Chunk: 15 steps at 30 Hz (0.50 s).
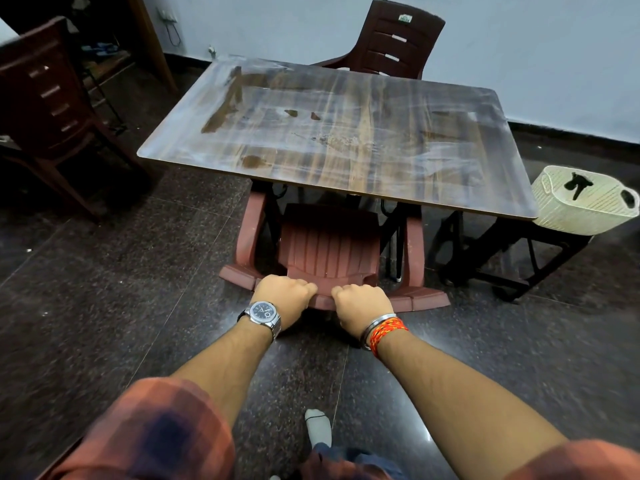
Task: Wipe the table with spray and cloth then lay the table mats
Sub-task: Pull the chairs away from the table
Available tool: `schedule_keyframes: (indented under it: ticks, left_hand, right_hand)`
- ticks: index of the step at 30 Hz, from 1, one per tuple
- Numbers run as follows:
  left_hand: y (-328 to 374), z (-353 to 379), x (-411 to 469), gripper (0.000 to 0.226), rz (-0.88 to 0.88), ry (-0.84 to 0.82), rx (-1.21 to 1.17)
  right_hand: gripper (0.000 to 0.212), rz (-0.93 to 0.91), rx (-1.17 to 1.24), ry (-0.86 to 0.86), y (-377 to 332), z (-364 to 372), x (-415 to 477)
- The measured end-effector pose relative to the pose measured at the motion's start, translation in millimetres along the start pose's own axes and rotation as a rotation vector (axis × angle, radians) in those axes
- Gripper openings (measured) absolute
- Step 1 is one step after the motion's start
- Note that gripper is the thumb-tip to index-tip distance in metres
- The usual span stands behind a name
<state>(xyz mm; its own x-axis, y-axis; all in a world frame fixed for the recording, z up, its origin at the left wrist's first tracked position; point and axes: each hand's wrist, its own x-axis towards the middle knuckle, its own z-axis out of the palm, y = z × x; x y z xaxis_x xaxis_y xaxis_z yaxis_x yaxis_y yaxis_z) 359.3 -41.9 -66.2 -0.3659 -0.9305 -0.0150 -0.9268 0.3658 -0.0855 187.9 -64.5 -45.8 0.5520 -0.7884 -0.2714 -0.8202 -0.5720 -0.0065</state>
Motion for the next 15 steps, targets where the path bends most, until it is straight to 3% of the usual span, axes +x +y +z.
schedule_keyframes:
  ticks: [5,15]
  left_hand:
    - [-20.6,0.6,20.2,0.011,-0.026,-0.045,-0.025]
    - [-42.7,-3.1,46.8,0.012,-0.034,-0.12,0.001]
  right_hand:
    - [0.023,-0.002,0.021,0.011,2.4,-6.0,26.6]
    - [0.024,-0.003,0.025,0.013,12.3,-10.7,58.9]
